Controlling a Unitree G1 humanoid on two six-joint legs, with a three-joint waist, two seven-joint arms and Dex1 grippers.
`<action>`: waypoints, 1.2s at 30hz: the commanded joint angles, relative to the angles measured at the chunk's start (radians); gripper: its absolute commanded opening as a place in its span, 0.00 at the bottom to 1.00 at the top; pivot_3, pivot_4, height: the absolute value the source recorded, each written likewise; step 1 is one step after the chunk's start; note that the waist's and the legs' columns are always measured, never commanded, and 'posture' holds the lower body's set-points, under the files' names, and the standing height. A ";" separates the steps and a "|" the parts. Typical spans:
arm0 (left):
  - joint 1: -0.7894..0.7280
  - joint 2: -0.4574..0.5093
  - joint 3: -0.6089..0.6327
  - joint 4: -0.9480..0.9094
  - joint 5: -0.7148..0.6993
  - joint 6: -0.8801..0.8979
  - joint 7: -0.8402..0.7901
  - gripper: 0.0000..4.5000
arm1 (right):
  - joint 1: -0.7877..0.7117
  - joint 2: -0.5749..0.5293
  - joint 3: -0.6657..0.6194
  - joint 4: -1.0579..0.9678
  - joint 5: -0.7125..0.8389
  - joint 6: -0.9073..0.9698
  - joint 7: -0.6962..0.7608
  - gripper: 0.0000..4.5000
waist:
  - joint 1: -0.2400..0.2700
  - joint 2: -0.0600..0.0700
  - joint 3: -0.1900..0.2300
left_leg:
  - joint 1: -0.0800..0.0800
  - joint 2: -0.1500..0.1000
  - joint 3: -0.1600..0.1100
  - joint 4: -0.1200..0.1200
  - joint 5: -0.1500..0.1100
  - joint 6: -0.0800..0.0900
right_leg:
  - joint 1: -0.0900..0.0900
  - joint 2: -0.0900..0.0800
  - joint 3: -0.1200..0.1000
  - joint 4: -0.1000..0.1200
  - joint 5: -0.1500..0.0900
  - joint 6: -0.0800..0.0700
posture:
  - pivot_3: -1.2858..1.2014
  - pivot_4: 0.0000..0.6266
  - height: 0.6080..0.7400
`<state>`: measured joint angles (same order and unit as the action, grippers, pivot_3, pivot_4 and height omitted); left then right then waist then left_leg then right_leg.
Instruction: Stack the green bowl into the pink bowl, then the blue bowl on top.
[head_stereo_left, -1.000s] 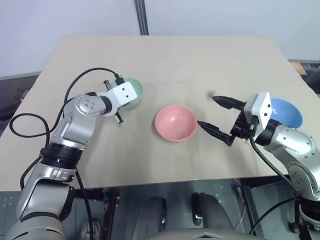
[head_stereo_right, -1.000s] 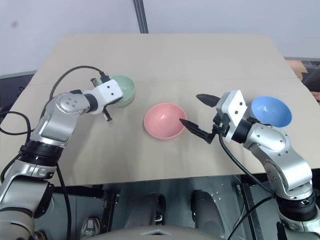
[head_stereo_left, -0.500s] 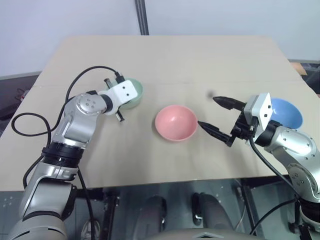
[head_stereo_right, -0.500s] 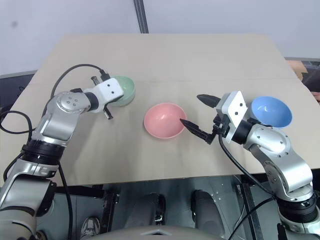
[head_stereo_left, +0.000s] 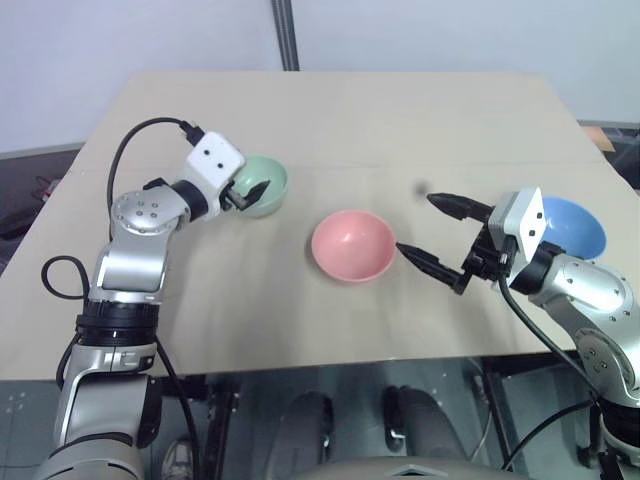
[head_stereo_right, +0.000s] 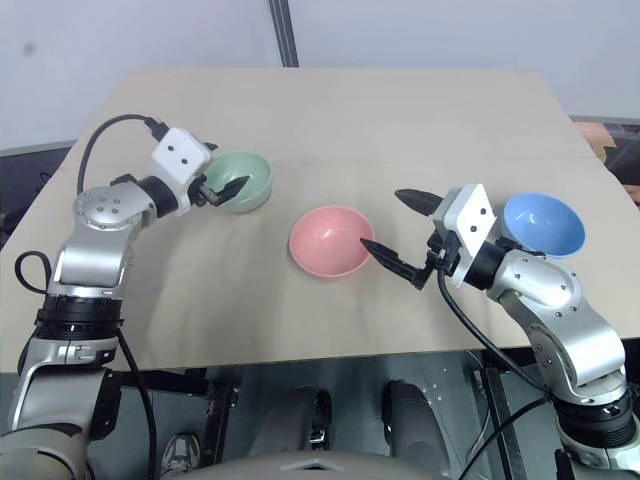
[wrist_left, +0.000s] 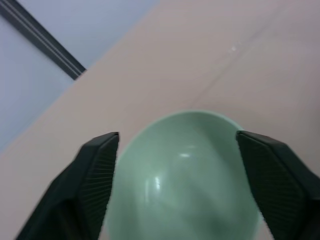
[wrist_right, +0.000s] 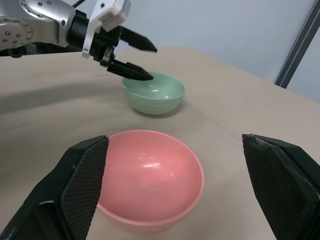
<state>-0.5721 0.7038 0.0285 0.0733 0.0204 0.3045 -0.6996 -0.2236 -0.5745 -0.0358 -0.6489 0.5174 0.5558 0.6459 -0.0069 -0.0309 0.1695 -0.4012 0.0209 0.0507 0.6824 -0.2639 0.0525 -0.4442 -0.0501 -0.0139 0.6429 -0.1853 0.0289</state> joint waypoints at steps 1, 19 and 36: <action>0.004 0.027 -0.007 -0.057 0.011 -0.004 -0.012 0.43 | -0.007 -0.004 -0.009 -0.017 -0.001 -0.028 0.001 1.00 | 0.000 0.000 0.000 | 0.000 0.000 0.000 0.000 0.000 0.000 | 0.000 0.000 0.000 0.000 0.000 0.000 | 0.52 0.24 1.00; -0.005 0.097 -0.087 -0.143 0.040 0.132 -0.106 0.83 | 0.001 -0.006 0.004 -0.017 -0.026 -0.038 -0.006 1.00 | 0.000 0.000 0.000 | 0.000 0.000 0.000 0.000 0.000 0.000 | 0.000 0.000 0.000 0.000 0.000 0.000 | 0.52 0.24 1.00; -0.082 0.060 -0.269 0.024 0.205 0.107 -0.082 0.42 | 0.012 -0.005 0.005 -0.029 -0.038 -0.030 -0.024 1.00 | 0.006 0.000 0.000 | 0.000 0.000 0.000 0.001 0.000 0.000 | 0.001 0.000 0.000 0.000 0.000 0.000 | 0.52 0.24 1.00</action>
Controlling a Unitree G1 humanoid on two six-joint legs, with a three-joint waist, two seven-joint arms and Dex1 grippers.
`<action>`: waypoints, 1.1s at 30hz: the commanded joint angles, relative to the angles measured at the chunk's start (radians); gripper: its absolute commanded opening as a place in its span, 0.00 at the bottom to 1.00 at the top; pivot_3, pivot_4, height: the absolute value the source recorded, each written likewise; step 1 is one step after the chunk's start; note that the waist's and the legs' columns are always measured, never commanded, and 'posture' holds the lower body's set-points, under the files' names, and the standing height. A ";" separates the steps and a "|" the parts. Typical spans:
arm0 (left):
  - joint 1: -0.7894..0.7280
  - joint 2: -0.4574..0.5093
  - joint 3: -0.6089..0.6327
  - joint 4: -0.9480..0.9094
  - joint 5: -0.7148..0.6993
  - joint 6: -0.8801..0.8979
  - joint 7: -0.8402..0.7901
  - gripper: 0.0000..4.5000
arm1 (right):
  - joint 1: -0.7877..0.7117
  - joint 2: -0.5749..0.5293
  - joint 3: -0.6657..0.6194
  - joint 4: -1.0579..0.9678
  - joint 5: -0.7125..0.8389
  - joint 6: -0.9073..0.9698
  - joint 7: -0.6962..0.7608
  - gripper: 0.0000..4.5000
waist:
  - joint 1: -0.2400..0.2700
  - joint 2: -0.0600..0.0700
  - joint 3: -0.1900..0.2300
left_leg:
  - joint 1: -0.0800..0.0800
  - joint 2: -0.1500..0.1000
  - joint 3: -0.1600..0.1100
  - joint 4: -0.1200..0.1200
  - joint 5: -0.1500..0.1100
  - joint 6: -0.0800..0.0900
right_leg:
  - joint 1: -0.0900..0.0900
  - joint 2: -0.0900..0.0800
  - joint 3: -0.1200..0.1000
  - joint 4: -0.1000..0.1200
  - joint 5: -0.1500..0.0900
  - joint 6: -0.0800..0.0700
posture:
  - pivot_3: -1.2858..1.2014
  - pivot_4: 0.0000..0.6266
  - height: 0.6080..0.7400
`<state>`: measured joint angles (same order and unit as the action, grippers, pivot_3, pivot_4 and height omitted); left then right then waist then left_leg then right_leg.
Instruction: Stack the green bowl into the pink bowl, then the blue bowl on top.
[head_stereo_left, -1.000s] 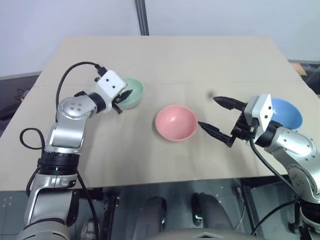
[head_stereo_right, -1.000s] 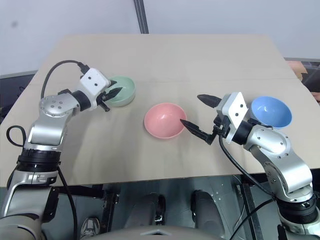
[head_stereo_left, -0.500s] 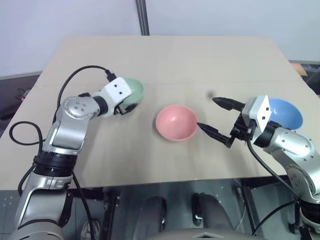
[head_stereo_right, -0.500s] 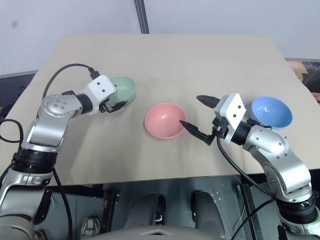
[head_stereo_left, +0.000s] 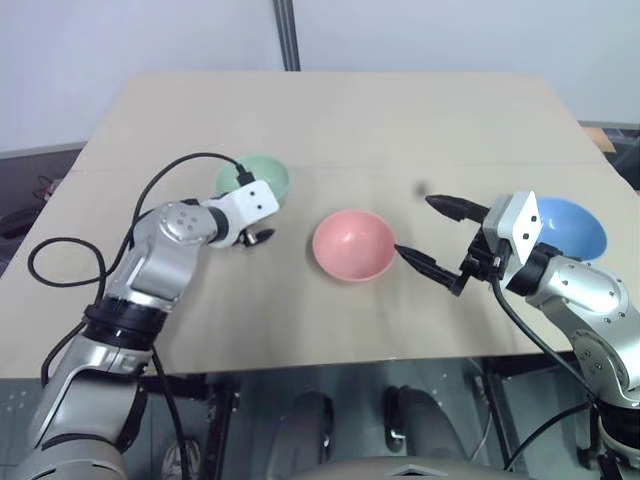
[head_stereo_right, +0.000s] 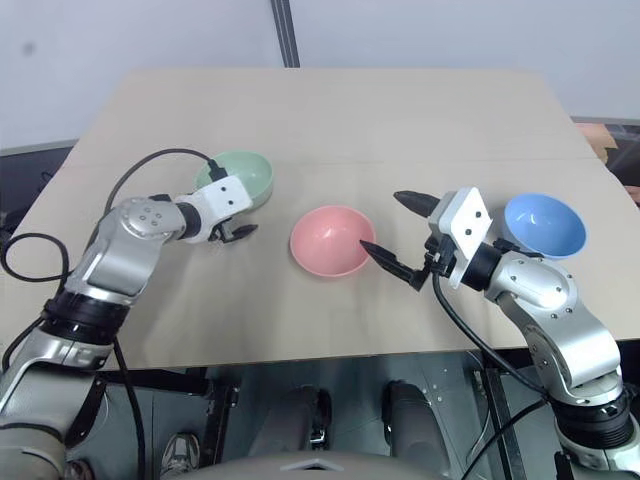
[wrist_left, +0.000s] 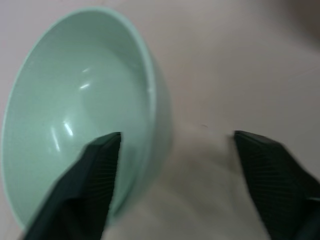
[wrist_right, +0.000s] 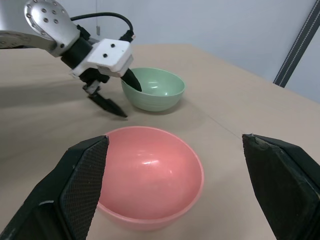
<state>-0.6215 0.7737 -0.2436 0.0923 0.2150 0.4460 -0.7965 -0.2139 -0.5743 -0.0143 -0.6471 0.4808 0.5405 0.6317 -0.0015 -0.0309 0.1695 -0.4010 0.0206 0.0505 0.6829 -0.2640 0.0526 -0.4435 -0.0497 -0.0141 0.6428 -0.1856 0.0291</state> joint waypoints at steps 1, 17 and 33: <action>-0.038 -0.015 0.003 0.012 0.012 -0.040 0.014 0.42 | 0.005 -0.006 -0.018 -0.033 -0.002 -0.012 -0.013 1.00 | 0.000 0.000 0.000 | 0.000 0.000 0.000 0.000 0.000 0.000 | 0.000 0.000 0.000 0.000 0.000 0.000 | 0.52 0.24 1.00; -0.140 -0.042 0.065 -0.173 -0.289 -0.187 -0.307 0.12 | 0.140 -0.031 -0.115 -0.114 0.012 -0.003 -0.062 1.00 | 0.017 0.000 0.000 | -0.001 0.000 -0.001 0.000 0.000 0.000 | 0.000 0.000 0.000 0.000 0.000 0.000 | 0.52 0.24 1.00; -0.167 -0.018 0.068 -0.102 -0.277 -0.215 -0.364 0.69 | 0.232 -0.037 -0.149 -0.184 0.000 -0.004 -0.126 1.00 | 0.011 0.000 0.000 | 0.001 0.000 0.000 0.001 0.000 0.000 | 0.001 0.002 0.001 0.000 -0.002 0.003 | 0.52 0.24 1.00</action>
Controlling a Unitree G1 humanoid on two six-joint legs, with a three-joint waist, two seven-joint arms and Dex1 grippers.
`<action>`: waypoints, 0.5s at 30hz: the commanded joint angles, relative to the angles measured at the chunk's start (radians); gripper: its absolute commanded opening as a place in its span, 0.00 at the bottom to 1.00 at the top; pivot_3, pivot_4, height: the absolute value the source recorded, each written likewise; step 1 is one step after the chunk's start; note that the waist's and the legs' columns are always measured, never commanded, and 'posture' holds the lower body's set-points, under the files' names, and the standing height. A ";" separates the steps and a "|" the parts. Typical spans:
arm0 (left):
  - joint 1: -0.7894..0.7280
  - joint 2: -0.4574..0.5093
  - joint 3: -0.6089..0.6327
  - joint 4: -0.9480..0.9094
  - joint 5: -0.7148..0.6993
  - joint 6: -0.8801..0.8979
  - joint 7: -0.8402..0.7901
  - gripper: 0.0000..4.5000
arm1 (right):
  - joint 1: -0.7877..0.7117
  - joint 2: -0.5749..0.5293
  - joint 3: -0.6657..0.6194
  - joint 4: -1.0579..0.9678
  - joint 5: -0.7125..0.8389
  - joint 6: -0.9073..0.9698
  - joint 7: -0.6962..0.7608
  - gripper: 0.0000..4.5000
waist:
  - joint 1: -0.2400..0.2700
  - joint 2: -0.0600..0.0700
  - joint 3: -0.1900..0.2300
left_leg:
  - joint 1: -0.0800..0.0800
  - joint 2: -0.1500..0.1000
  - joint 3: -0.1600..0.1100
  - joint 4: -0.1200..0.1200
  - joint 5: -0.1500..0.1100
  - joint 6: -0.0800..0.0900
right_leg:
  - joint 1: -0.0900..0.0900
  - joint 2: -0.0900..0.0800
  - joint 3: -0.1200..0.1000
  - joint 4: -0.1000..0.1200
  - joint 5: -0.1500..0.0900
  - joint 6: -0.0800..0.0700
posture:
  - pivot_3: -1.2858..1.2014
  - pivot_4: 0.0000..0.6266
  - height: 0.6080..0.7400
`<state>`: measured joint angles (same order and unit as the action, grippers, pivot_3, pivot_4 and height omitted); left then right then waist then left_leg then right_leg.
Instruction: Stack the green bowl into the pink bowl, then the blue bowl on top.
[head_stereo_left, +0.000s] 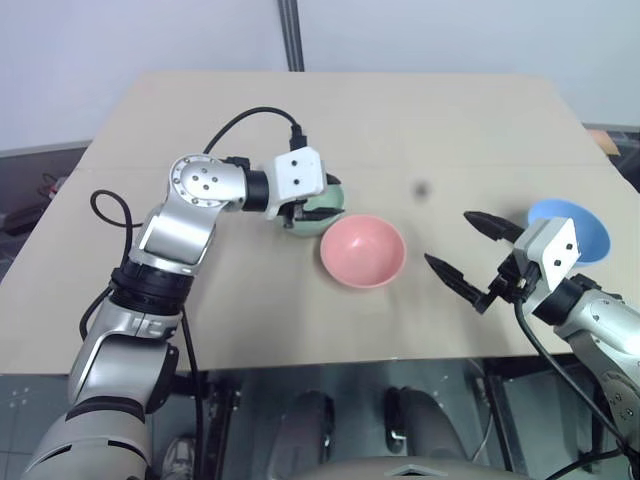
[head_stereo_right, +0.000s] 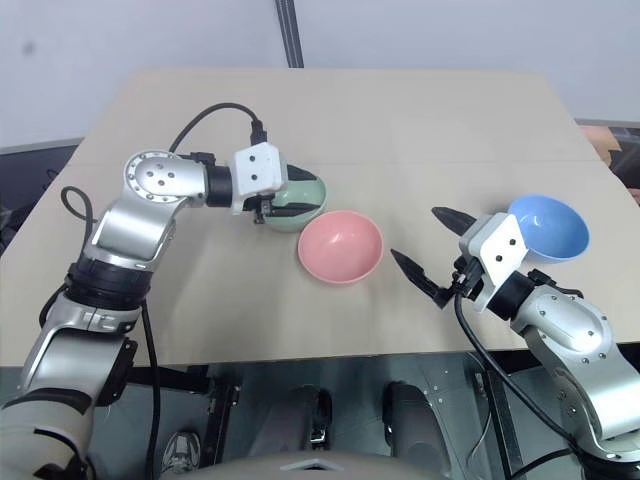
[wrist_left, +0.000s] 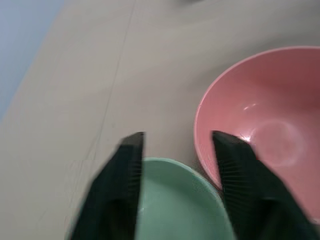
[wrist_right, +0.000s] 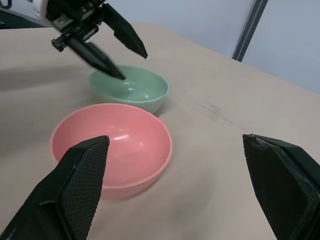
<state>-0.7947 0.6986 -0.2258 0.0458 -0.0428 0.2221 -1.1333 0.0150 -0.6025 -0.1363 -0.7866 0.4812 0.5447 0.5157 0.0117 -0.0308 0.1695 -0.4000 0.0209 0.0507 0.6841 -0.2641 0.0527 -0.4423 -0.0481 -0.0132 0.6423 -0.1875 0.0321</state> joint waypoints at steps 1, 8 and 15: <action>0.019 0.082 0.063 -0.066 -0.030 0.013 -0.043 0.69 | 0.002 -0.010 -0.026 -0.044 0.000 -0.009 -0.009 1.00 | -0.003 0.000 0.000 | 0.000 0.000 0.000 0.000 0.000 0.000 | 0.000 0.000 0.000 0.000 0.000 0.000 | 0.52 0.24 1.00; 0.152 0.267 0.124 -0.099 -0.046 -0.053 -0.134 0.69 | -0.027 -0.007 0.002 -0.009 -0.002 -0.029 0.011 1.00 | -0.008 0.000 0.000 | 0.000 0.001 0.000 0.000 0.000 0.000 | 0.000 0.000 0.000 0.000 -0.002 -0.003 | 0.52 0.24 1.00; 0.113 0.234 0.022 0.033 0.167 -0.241 -0.004 0.69 | -0.070 0.003 0.035 0.027 -0.017 -0.035 0.019 1.00 | 0.006 0.000 0.000 | 0.000 0.000 -0.001 0.000 0.000 0.000 | 0.001 0.000 0.000 0.000 -0.003 -0.003 | 0.52 0.24 1.00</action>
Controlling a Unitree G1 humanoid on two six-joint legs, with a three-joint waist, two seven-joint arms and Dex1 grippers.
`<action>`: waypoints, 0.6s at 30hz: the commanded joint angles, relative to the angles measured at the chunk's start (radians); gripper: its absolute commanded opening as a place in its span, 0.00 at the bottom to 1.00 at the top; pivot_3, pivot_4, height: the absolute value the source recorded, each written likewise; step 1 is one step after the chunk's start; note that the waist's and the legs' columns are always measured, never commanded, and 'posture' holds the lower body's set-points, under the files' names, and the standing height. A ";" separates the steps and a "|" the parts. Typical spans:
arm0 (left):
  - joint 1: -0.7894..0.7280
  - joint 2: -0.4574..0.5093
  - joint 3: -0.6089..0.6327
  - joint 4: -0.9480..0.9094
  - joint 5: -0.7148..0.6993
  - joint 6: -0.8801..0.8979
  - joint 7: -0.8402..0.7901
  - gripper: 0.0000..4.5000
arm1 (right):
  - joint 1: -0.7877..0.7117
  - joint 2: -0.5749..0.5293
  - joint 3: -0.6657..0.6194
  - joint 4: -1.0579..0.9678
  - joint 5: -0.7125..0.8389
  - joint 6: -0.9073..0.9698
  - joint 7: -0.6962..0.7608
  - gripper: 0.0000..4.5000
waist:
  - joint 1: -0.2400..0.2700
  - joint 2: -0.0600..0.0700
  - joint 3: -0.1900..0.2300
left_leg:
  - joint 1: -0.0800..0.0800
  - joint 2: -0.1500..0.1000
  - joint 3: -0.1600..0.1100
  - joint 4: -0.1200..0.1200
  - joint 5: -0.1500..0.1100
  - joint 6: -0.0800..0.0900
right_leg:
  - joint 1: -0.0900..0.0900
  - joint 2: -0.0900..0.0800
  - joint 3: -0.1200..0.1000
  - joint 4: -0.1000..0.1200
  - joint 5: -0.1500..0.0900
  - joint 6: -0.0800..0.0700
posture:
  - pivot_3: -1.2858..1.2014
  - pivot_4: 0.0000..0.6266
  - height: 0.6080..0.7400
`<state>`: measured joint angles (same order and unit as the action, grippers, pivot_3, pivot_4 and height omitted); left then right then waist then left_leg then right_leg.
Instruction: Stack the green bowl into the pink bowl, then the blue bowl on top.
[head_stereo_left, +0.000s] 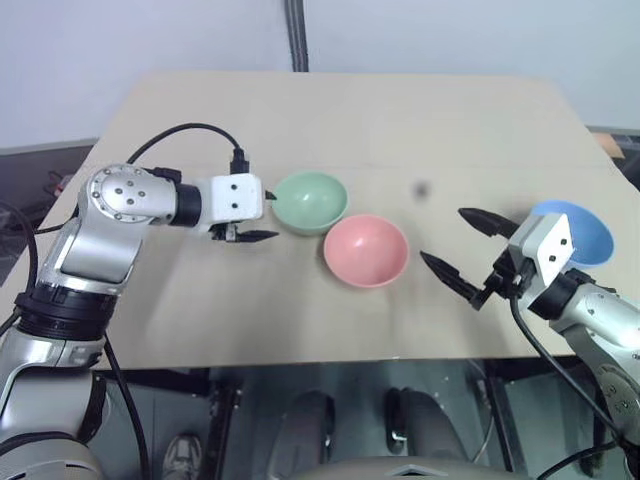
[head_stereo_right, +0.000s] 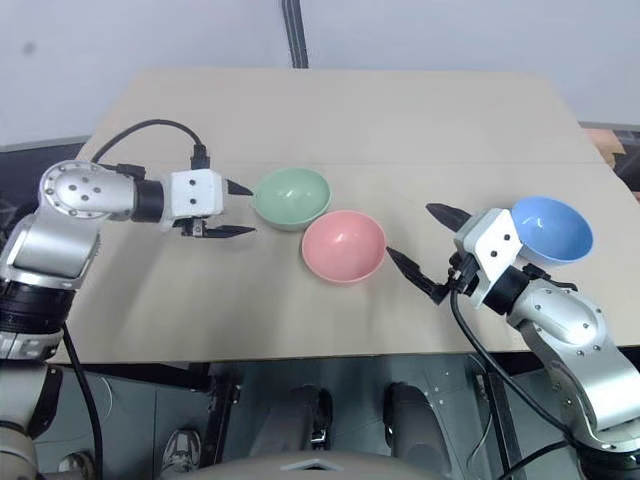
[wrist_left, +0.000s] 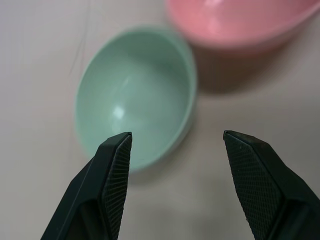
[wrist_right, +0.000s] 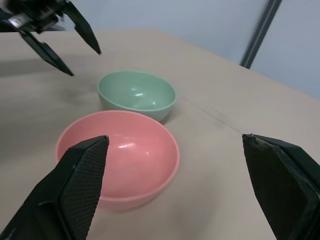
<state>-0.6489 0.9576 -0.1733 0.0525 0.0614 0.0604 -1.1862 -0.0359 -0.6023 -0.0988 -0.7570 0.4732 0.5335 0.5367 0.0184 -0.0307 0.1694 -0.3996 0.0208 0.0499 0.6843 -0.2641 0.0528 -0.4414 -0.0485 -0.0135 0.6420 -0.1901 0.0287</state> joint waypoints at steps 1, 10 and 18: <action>-0.038 -0.038 -0.041 0.039 0.074 -0.092 0.053 0.69 | -0.022 0.003 0.000 -0.001 -0.010 -0.023 -0.002 1.00 | -0.001 0.000 0.000 | 0.000 0.000 0.000 0.000 0.000 0.000 | 0.000 0.000 0.000 0.000 0.000 0.000 | 0.52 0.24 1.00; -0.152 -0.148 -0.136 0.233 0.182 -0.227 0.081 0.39 | -0.006 -0.002 -0.011 -0.022 -0.014 -0.007 -0.017 1.00 | -0.005 0.000 0.000 | -0.001 0.000 0.000 0.000 0.000 0.000 | 0.000 0.001 0.000 0.000 0.000 0.000 | 0.52 0.24 1.00; -0.182 -0.168 -0.141 0.300 0.180 -0.304 0.059 0.00 | 0.037 -0.005 -0.033 -0.047 -0.006 -0.012 -0.016 1.00 | -0.005 0.000 0.000 | -0.001 0.000 0.000 0.000 0.000 0.000 | 0.000 0.001 0.000 0.000 0.002 0.003 | 0.52 0.24 1.00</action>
<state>-0.8040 0.7872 -0.3314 0.3639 0.2562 -0.2140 -1.1208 -0.0052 -0.6018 -0.0976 -0.7570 0.4578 0.5403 0.5209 0.0135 -0.0308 0.1695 -0.4005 0.0209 0.0500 0.6843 -0.2642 0.0529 -0.4418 -0.0480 -0.0133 0.6421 -0.1877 0.0321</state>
